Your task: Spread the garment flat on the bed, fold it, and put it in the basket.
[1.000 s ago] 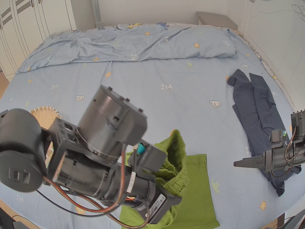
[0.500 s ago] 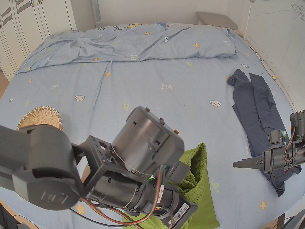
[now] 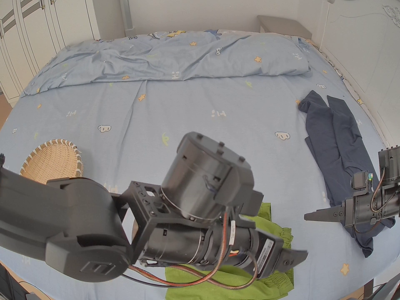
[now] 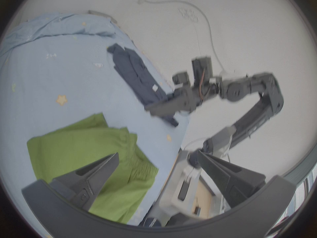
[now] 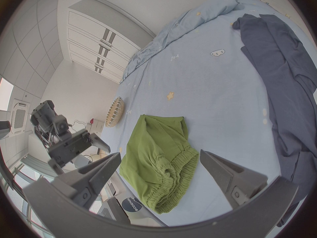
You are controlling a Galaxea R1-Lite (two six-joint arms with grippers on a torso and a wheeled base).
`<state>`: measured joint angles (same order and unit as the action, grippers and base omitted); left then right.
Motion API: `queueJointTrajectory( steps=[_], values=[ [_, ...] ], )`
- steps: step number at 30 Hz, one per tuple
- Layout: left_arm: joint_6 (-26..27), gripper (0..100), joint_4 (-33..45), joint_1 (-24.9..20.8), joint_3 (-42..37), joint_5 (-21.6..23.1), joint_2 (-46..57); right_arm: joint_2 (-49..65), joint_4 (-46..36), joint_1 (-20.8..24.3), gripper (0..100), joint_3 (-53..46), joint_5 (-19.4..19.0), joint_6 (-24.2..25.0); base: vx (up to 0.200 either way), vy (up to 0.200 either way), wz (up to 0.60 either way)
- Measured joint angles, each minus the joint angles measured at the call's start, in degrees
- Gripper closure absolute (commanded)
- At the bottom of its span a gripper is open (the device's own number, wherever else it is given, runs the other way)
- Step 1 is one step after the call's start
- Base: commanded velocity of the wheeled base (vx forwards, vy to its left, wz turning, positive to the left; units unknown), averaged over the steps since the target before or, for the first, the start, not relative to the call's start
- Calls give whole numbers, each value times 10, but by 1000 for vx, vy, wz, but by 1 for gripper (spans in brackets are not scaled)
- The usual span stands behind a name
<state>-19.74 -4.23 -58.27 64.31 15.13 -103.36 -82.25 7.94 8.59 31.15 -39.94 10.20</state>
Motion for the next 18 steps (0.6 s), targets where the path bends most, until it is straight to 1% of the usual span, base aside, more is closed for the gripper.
queueJointTrajectory(
  steps=[3, 5, 7, 10, 12, 14, 15, 18],
  values=[
    [-30, 0, -77, 11, -10, -5, 2, 0, 0, 1, 0, 0, 0, 0, 0, 0, 0],
    [-53, 0, -126, 27, -21, -9, 6, 0, 0, 5, 0, -1, 0, 0, 0, 0, 0],
    [-73, 0, -155, 52, -34, -8, 12, 2, 0, 12, 0, -1, -1, 0, 0, 0, 0],
    [-100, 0, -169, 110, -56, 2, 21, 6, 0, 31, 0, 2, -1, 1, 0, 0, 0],
    [-117, 0, -174, 154, -74, 20, 27, 9, 1, 55, 0, 5, -1, 2, 0, 0, 0],
    [-130, 0, -178, 198, -98, 51, 32, 11, 2, 88, 0, 9, -1, 4, 0, 0, 0],
    [-133, 0, -179, 214, -109, 64, 34, 11, 2, 101, 0, 10, -1, 4, 0, 0, 0],
    [-141, 0, -183, 269, -164, 127, 41, 4, 7, 146, 0, 18, -1, 5, 0, 0, 0]
  ],
)
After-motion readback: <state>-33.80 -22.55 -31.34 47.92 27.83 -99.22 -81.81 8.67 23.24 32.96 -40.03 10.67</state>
